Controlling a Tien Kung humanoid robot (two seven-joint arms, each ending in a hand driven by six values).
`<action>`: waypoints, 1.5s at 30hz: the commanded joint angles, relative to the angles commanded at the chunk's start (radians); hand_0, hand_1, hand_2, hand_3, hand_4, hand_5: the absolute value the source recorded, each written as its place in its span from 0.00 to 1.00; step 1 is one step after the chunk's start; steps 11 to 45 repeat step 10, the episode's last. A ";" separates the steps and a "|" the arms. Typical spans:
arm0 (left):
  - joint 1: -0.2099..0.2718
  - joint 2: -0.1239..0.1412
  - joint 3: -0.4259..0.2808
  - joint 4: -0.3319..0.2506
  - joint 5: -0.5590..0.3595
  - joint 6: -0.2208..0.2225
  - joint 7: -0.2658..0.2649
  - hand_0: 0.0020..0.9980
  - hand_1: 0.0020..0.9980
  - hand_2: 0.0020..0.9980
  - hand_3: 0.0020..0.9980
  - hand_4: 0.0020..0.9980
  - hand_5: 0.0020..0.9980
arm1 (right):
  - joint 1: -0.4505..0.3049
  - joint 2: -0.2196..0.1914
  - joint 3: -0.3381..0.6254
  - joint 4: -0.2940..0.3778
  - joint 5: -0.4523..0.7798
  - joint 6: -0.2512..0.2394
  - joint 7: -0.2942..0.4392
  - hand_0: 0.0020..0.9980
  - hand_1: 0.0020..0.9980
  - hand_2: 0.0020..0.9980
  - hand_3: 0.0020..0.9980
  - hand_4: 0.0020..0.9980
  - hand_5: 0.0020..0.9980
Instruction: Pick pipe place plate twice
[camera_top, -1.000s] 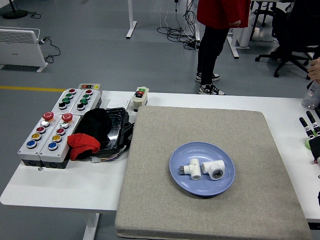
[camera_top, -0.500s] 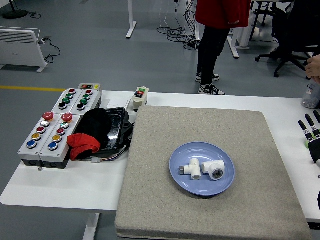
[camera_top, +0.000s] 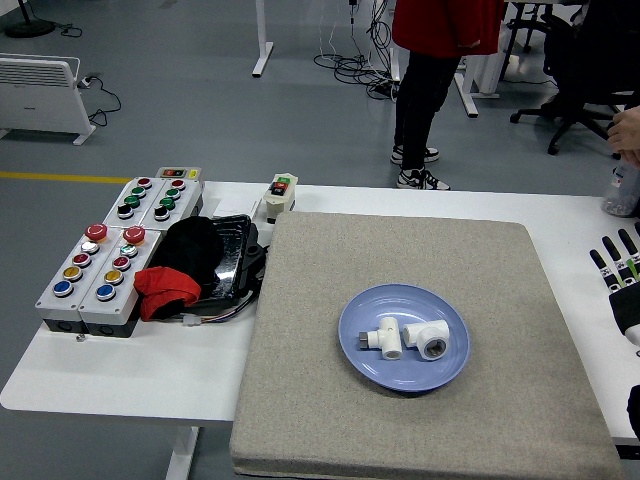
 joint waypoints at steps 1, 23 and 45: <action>-0.001 0.001 0.002 0.000 -0.002 -0.001 0.000 0.63 0.59 0.53 0.58 0.21 1.00 | -0.003 0.000 -0.003 -0.005 -0.005 0.017 0.008 0.85 0.81 0.88 0.84 0.55 0.59; -0.009 0.000 0.008 0.000 -0.011 0.000 -0.004 0.63 0.59 0.53 0.58 0.21 1.00 | -0.014 0.000 -0.014 -0.033 -0.022 0.065 0.041 0.86 0.82 0.89 0.86 0.55 0.60; -0.009 0.000 0.008 0.000 -0.011 0.000 -0.004 0.63 0.59 0.53 0.58 0.21 1.00 | -0.014 0.000 -0.014 -0.033 -0.022 0.065 0.041 0.86 0.82 0.89 0.86 0.55 0.60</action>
